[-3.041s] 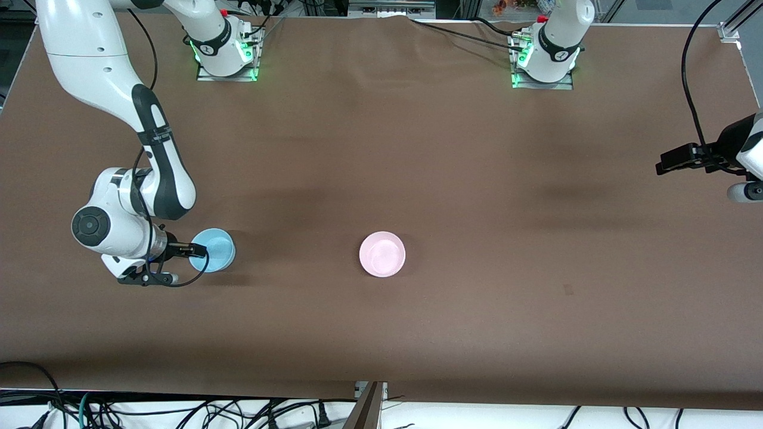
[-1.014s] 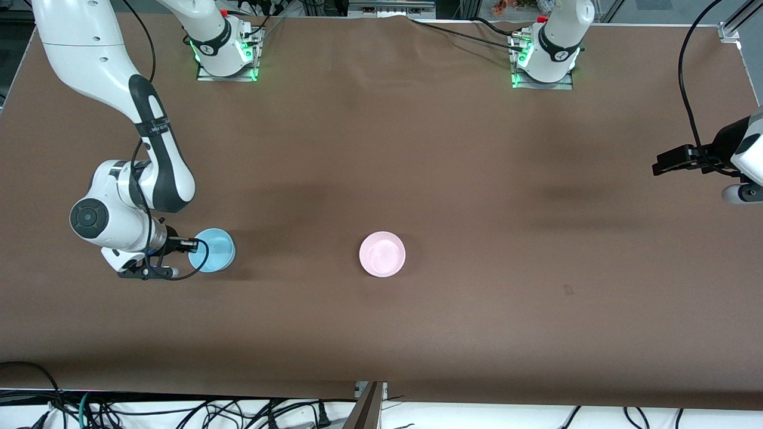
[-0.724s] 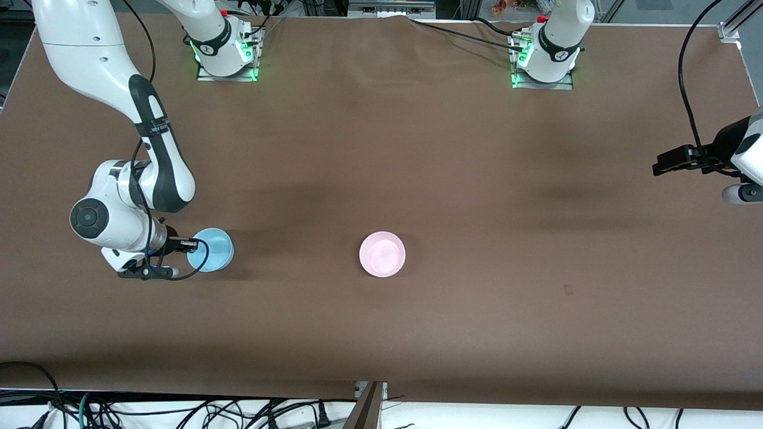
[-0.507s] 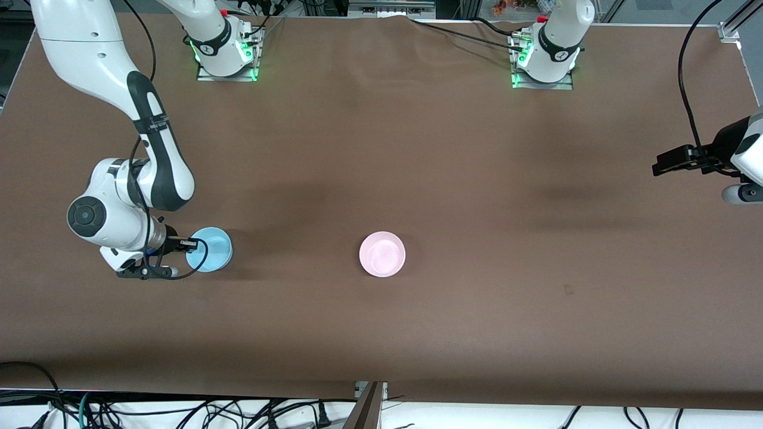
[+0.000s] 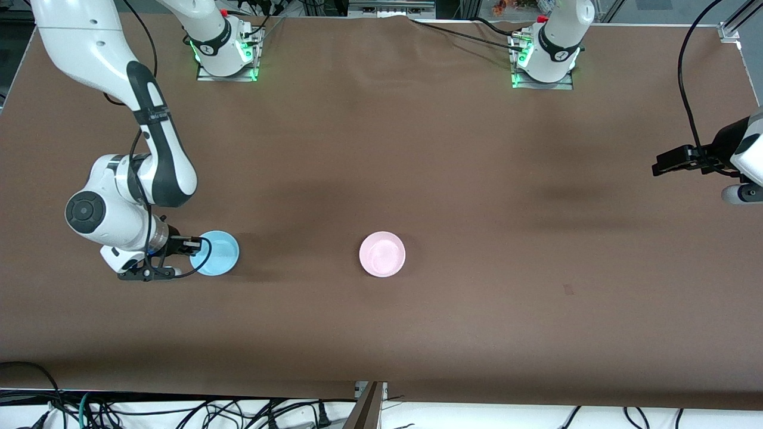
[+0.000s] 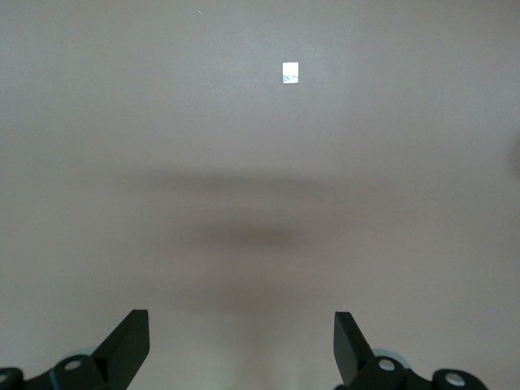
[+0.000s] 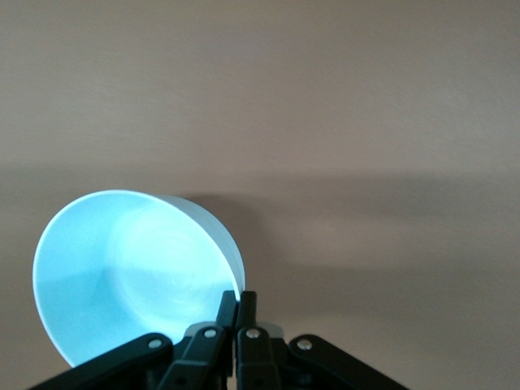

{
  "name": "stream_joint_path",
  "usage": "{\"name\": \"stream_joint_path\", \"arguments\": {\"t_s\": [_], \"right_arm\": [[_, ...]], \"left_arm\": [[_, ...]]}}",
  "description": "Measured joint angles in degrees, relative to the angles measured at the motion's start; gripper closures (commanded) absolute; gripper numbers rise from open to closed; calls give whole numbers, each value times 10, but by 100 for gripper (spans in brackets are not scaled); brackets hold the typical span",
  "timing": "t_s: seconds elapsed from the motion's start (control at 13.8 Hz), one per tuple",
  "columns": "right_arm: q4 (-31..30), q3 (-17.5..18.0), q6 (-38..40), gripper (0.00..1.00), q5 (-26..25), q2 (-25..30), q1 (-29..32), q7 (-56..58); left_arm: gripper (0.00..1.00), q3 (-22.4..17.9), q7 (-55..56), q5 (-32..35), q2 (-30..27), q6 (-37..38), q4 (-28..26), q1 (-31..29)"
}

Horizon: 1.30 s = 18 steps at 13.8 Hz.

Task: Stack pink and blue bowls on white bowl
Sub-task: 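Carry the blue bowl with the right gripper onto the pink bowl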

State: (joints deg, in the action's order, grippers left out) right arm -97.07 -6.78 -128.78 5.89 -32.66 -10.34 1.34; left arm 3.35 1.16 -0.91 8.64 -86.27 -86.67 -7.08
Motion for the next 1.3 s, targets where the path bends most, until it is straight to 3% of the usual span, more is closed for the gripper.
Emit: {"name": "stream_joint_path", "arguments": {"t_s": [0.36, 1.3], "right_arm": [[84, 39, 102, 100, 0, 11, -24, -111], [163, 44, 108, 100, 0, -15, -159, -341]], "left_arm": [[0, 0, 0, 0, 0, 0, 0, 0], [0, 0, 0, 0, 0, 0, 0, 0]]}}
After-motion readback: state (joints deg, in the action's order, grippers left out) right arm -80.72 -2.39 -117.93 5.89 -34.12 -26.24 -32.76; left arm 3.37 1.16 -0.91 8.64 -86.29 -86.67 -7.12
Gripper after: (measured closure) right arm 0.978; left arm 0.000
